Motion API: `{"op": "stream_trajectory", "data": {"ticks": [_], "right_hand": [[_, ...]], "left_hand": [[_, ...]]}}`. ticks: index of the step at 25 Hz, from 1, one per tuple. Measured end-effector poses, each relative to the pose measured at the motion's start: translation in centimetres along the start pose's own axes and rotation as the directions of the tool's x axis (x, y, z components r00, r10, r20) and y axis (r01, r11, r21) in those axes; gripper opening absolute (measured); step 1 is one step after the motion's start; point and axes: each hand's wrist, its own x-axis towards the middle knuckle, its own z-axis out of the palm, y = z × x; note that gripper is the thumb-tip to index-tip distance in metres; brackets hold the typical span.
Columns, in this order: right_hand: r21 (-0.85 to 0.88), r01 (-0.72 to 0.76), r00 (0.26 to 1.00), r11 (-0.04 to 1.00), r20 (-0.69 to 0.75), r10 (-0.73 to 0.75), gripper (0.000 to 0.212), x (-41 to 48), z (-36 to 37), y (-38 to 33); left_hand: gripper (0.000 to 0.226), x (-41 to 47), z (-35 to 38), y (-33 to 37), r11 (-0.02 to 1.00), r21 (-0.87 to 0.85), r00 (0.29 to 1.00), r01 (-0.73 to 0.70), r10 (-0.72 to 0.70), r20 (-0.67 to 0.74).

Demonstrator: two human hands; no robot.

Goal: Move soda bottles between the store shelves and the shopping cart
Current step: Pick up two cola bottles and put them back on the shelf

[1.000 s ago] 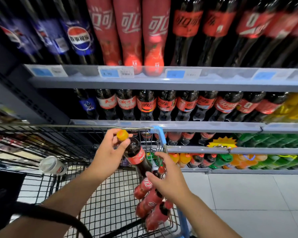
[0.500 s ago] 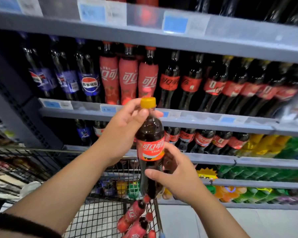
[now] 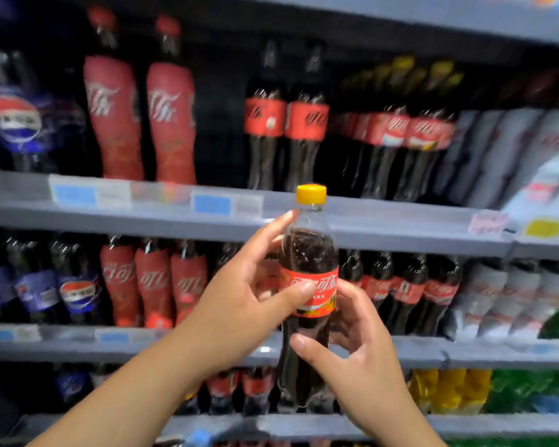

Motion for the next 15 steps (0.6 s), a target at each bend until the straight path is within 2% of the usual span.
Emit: {"op": "stream_trajectory", "data": {"ticks": [3,5,8,11,15], "right_hand": [[0.010,0.134,0.983,0.991,-0.127,-0.132,0.060,4.0,-5.5,-0.7],[-0.005,0.210,0.947,0.978,-0.249,-0.204,0.060,7.0,-9.3,-1.1],[-0.092,0.262,0.869,0.961,-0.411,-0.276,0.059,11.1,-15.2,-1.7],[-0.077,0.239,0.822,0.968,-0.515,-0.244,0.057,13.7,-19.9,-2.4],[-0.139,0.260,0.777,0.955,-0.558,-0.293,0.036,15.4,-23.4,-2.5]], "left_hand": [[0.067,5.4,2.8,1.8,0.976,0.154,0.988,-0.156,0.155,0.018],[0.059,8.9,4.2,2.5,0.945,0.225,0.966,-0.238,0.254,-0.049],[0.045,13.8,6.2,2.6,0.915,0.318,0.936,-0.249,0.312,-0.164],[0.042,17.6,7.8,1.6,0.865,0.439,0.925,-0.243,0.344,-0.164],[0.044,21.1,9.5,0.3,0.816,0.525,0.896,-0.242,0.396,-0.201]]}}
